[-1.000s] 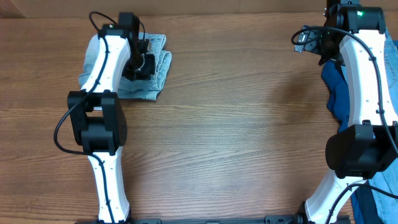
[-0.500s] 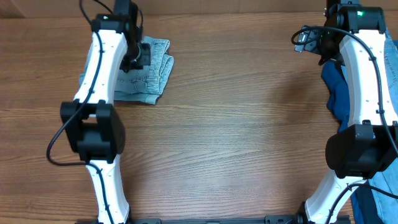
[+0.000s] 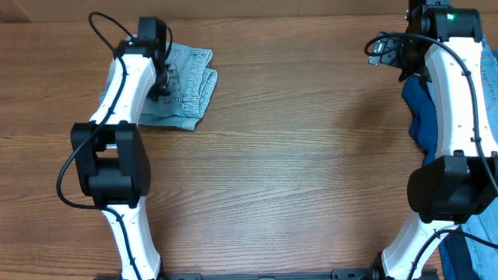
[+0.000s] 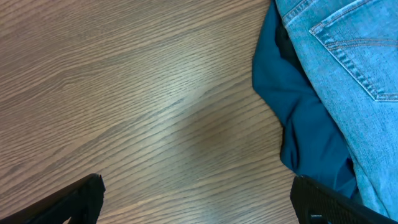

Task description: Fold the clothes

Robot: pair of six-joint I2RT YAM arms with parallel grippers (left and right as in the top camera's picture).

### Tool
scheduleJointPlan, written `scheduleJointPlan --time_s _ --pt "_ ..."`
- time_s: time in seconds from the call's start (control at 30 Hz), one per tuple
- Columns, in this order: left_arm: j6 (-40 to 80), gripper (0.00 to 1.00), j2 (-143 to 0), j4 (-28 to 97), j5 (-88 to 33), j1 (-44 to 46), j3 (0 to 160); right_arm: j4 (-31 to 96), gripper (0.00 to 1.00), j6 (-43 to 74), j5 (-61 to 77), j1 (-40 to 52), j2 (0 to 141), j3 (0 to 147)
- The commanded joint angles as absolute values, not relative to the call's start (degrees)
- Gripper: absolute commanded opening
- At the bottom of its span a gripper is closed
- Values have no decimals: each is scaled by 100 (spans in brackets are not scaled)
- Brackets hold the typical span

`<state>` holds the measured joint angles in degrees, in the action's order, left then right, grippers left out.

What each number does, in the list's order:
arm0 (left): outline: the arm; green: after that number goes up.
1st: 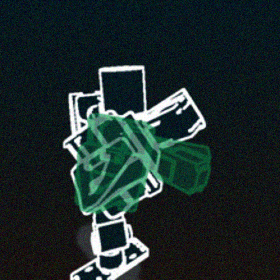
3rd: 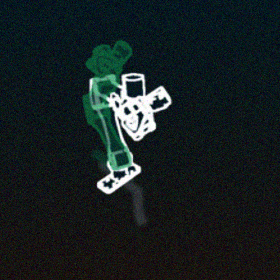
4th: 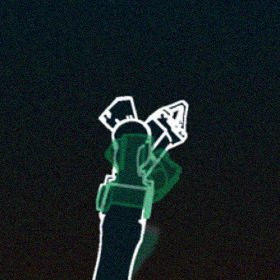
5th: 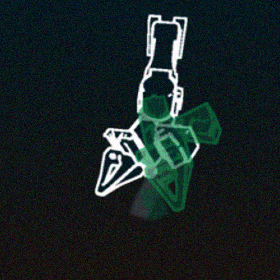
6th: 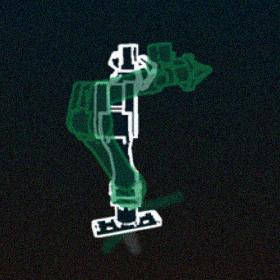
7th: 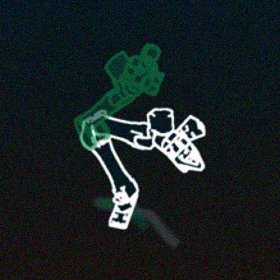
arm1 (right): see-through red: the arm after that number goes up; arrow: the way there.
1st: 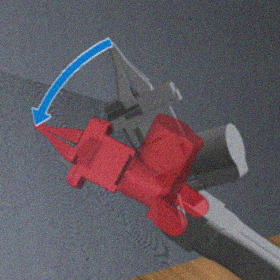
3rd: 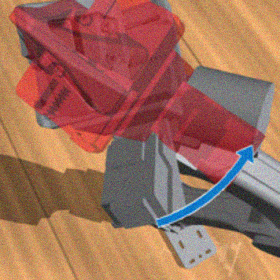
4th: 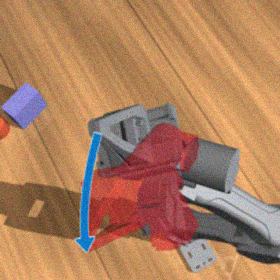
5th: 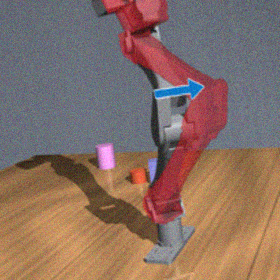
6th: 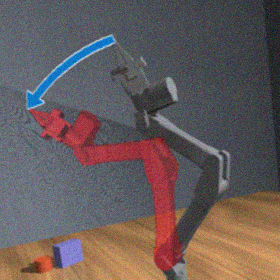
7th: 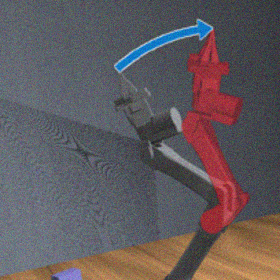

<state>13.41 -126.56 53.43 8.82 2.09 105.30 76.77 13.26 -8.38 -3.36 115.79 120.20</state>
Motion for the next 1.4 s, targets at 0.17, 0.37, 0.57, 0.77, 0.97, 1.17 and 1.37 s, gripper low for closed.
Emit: scheduleJointPlan --time_s 0.17,0.37,0.57,0.77,0.97,1.17,1.37 --pt "1413 4 -12630 4759 1015 -67 8952 7662 100 1315 -919 -362 11590 11996" --pt "1439 4 -12630 5607 2615 -683 8637 7662 100 1315 -917 -362 11590 11996" --pt "1678 4 -12619 5972 3522 -1656 8766 7662 100 1315 -917 -362 11590 11996" --pt "1688 4 -12540 6978 1940 -1625 10173 7662 100 1315 -917 -362 11590 11996" --pt "1660 4 -12252 6632 -445 -760 11437 7662 100 1315 -917 -362 11590 11996" --pt "2123 4 -12361 4644 -834 128 11249 7662 100 1315 -917 -362 11590 11996" --pt "2123 4 -13126 3616 -62 856 11249 7662 100 1315 -917 -362 11590 11996"
